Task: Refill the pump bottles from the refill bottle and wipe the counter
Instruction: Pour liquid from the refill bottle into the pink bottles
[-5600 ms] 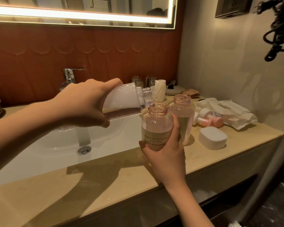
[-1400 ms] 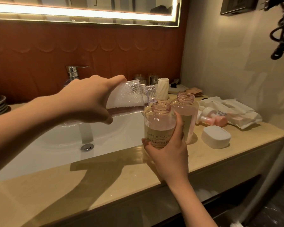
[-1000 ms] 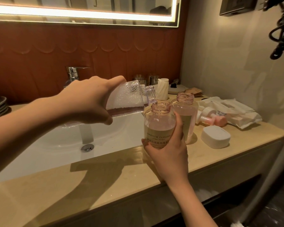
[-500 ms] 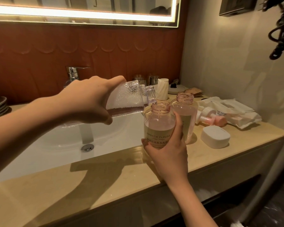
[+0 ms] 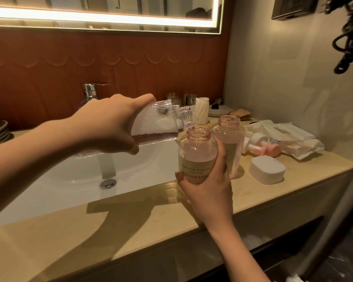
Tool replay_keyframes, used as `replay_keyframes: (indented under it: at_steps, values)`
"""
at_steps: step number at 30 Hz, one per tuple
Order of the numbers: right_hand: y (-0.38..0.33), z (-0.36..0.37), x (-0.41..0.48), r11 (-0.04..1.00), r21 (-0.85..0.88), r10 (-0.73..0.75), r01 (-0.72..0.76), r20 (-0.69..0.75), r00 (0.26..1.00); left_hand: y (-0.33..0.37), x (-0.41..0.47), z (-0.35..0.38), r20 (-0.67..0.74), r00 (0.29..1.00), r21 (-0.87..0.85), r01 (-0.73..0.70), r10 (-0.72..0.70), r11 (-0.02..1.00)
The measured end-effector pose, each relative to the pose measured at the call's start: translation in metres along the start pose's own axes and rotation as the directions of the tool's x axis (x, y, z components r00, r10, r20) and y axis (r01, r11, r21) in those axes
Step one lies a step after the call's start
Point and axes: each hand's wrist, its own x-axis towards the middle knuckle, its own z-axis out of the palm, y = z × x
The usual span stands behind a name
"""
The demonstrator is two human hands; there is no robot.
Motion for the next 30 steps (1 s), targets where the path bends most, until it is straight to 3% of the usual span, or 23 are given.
replay_keyframes:
  at_steps: [30]
  values:
    - [-0.0001, -0.0017, -0.0006, 1.0, 0.005, -0.018, 0.018, 0.007, 1.0, -0.0003, 0.0009, 0.0005, 0.009, 1.0, 0.008, 0.014, -0.014, 1.0]
